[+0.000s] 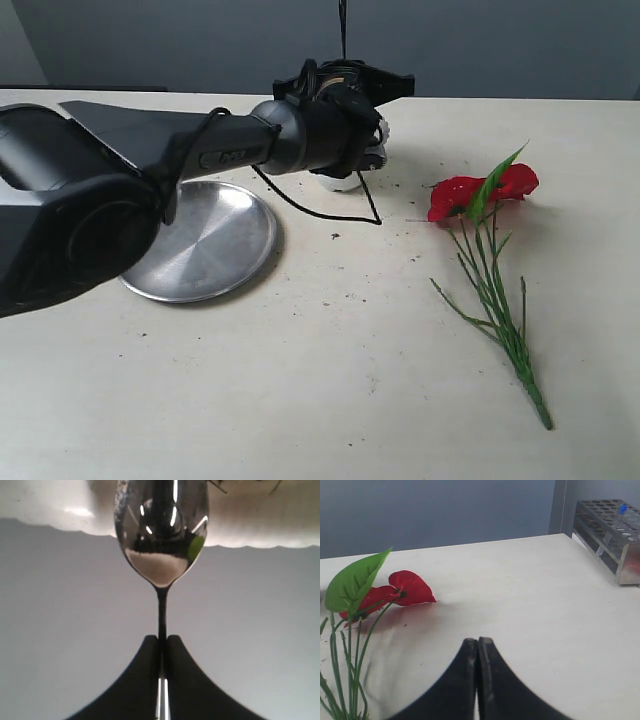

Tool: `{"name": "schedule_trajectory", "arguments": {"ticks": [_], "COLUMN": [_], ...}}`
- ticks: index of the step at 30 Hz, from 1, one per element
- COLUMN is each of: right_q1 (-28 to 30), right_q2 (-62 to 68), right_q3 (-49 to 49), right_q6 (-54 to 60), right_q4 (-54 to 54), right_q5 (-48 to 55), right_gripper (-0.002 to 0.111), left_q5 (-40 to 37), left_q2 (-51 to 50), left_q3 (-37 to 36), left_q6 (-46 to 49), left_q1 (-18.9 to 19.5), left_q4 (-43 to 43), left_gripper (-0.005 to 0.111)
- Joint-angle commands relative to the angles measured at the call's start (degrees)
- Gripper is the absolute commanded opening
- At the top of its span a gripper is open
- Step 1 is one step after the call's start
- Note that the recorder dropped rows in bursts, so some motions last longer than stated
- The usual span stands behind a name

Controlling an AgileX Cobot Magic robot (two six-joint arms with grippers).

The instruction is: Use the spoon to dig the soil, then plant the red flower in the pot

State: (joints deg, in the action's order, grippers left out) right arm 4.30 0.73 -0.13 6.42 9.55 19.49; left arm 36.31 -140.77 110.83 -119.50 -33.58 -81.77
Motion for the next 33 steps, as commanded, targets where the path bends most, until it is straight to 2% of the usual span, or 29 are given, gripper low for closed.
{"name": "schedule_trajectory", "arguments": {"ticks": [1, 33], "right_q1": [0.24, 0.24], "right_q2": [-0.21, -0.21], "right_q3": [0.13, 0.13], "right_q6": [0.03, 0.03], "right_q4": [0.04, 0.04], "right_q5": [-0.28, -0.28], "right_gripper": [-0.001, -0.001], "left_q5": [3.74, 16.85], "left_q2": [0.13, 0.13], "left_q3": [0.02, 0.02], "left_q6": [-0.3, -0.12], "left_q1": [-1.39, -7.29], "left_q4": [-2.67, -6.34], "left_gripper": [0.0, 0.0]}}
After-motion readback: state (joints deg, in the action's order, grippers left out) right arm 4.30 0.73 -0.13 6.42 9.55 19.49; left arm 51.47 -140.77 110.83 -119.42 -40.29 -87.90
